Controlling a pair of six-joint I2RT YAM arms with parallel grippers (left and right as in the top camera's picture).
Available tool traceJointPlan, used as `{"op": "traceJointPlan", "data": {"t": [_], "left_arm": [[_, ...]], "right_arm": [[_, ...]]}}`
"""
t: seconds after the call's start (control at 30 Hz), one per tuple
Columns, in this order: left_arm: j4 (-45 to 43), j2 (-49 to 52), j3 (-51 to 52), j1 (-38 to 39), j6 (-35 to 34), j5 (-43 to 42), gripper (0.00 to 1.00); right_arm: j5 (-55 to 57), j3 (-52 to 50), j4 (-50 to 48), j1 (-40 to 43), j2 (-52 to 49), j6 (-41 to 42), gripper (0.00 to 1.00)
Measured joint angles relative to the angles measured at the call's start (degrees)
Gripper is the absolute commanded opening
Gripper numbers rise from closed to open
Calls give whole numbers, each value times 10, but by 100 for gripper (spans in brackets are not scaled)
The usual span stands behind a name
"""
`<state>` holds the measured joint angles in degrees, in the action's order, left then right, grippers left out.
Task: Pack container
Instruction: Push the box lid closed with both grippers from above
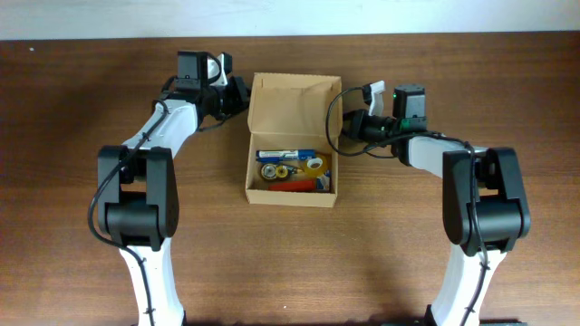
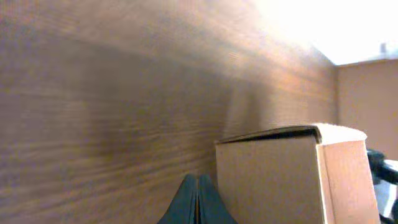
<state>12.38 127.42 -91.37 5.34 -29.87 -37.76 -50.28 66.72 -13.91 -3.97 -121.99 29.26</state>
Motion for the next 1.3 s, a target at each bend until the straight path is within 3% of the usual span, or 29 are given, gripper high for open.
{"op": "traceJointPlan", "data": {"t": [0.4, 0.67, 0.87, 1.03, 1.3], "left_arm": [[-58, 1, 0, -6, 15, -107, 2], [-58, -9, 0, -23, 64, -153, 2], [-41, -81, 0, -23, 117, -181, 2], [39, -129, -1, -23, 192, -197, 2], [265, -181, -2, -23, 372, -155, 2]], "right_arm": [[-136, 2, -179, 1, 0, 12, 4], [-193, 2, -192, 1, 6, 28, 4], [-230, 2, -192, 1, 47, 49, 4], [-261, 2, -191, 1, 80, 59, 4], [-304, 2, -121, 1, 86, 84, 4]]}}
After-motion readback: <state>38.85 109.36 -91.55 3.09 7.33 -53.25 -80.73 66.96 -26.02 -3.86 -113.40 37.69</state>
